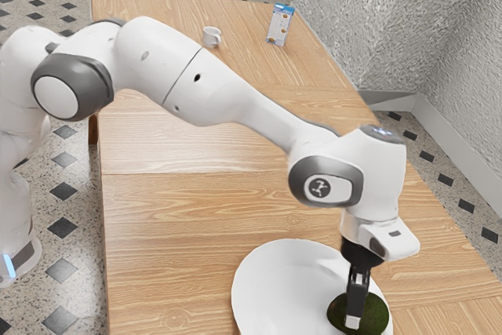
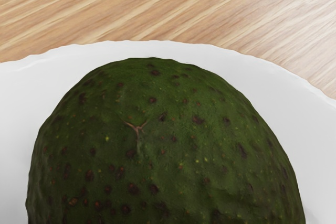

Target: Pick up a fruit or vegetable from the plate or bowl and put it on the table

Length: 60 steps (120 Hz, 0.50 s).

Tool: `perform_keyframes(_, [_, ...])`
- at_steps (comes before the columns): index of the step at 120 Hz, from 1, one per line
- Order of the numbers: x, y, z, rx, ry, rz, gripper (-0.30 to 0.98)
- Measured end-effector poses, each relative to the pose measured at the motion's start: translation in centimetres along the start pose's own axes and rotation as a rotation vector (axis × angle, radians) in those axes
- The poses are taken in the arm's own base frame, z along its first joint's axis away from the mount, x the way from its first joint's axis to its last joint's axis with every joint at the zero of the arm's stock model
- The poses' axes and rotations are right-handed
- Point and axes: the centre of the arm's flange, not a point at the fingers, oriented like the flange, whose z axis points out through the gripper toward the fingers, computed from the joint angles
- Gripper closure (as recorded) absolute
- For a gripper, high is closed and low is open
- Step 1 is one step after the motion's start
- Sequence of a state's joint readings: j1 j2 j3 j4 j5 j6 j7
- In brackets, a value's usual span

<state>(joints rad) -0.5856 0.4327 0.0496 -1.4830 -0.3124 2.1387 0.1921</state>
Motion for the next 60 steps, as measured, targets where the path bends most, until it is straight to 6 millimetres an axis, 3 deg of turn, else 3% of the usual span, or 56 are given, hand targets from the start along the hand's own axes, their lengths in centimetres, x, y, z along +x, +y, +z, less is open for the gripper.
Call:
perform_keyframes(22, [1.3,0.3,0.4,-0.057,0.052,-0.03,0.0])
perform_keyframes(60, [-1.0,-0.7,2.7,-0.11,0.034,-0.098,0.0])
